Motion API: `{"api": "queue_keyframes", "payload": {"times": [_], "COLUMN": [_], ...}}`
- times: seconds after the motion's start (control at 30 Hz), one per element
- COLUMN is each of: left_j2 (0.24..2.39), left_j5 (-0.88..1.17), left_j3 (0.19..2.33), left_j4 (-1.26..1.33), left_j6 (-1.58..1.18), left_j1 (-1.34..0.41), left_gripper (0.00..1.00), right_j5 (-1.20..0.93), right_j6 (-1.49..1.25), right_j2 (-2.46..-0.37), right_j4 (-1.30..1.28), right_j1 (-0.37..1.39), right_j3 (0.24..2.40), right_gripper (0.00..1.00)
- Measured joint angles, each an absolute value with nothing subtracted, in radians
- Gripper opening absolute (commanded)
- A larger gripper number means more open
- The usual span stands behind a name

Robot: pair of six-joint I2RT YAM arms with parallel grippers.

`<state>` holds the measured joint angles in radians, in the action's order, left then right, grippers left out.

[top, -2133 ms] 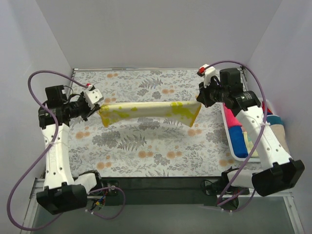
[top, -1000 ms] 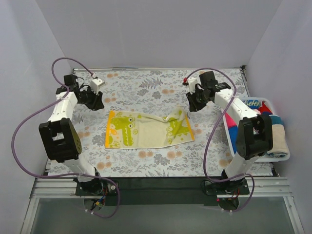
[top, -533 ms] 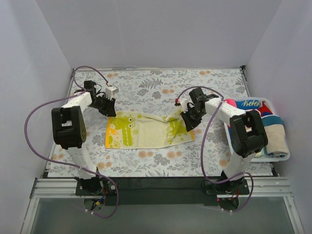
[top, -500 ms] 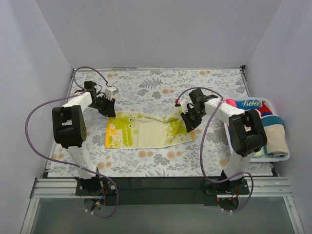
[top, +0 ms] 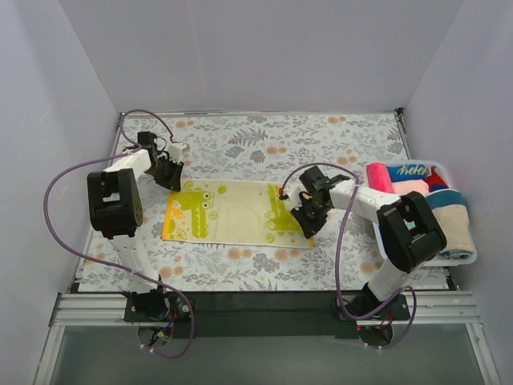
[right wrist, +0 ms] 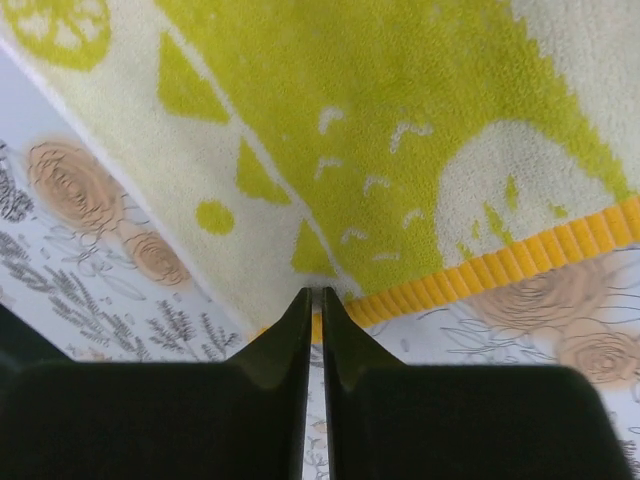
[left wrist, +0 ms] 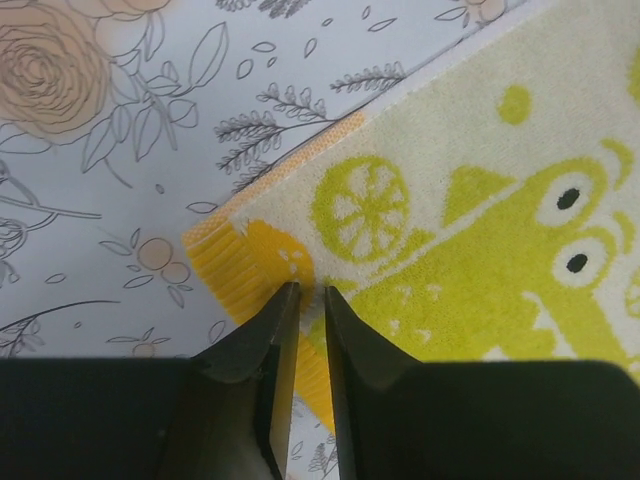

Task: Roll the towels
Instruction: Flatten the towel

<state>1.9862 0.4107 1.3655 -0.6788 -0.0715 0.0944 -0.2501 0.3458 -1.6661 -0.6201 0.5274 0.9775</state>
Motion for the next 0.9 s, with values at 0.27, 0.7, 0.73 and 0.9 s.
{"api": "queue_keyframes", "payload": {"times": [0.27, 0.7, 0.73, 0.9], "left_j2": [1.947, 1.709, 1.706, 1.687], "left_j5": [0.525, 0.631, 0.632, 0.632], "left_j3": [1.368, 1.289, 1.275, 1.221], "left_j4": [-0.723, -0.743, -0.751, -0.796], "left_j6": [0.009, 0.060, 0.063, 0.101], "left_j1": [0.117, 0.115, 0.115, 0.115], "left_gripper": [0.32, 0.28, 0.28, 0.26], "right_j5": [-0.281, -0.293, -0.287, -0.244], "right_j6": [0.383, 0.359, 0.353, 0.324], "right_j2": [-1.644, -1.857, -1.882, -1.985], "right_j4": [-0.731, -0.687, -0.680, -0.676], "right_j1": [0.532, 0.409, 0.409, 0.409], "right_j3": [1.040, 1.459, 1.463, 1.467], "right_gripper": [0.25, 0.11, 0.11, 0.10]}}
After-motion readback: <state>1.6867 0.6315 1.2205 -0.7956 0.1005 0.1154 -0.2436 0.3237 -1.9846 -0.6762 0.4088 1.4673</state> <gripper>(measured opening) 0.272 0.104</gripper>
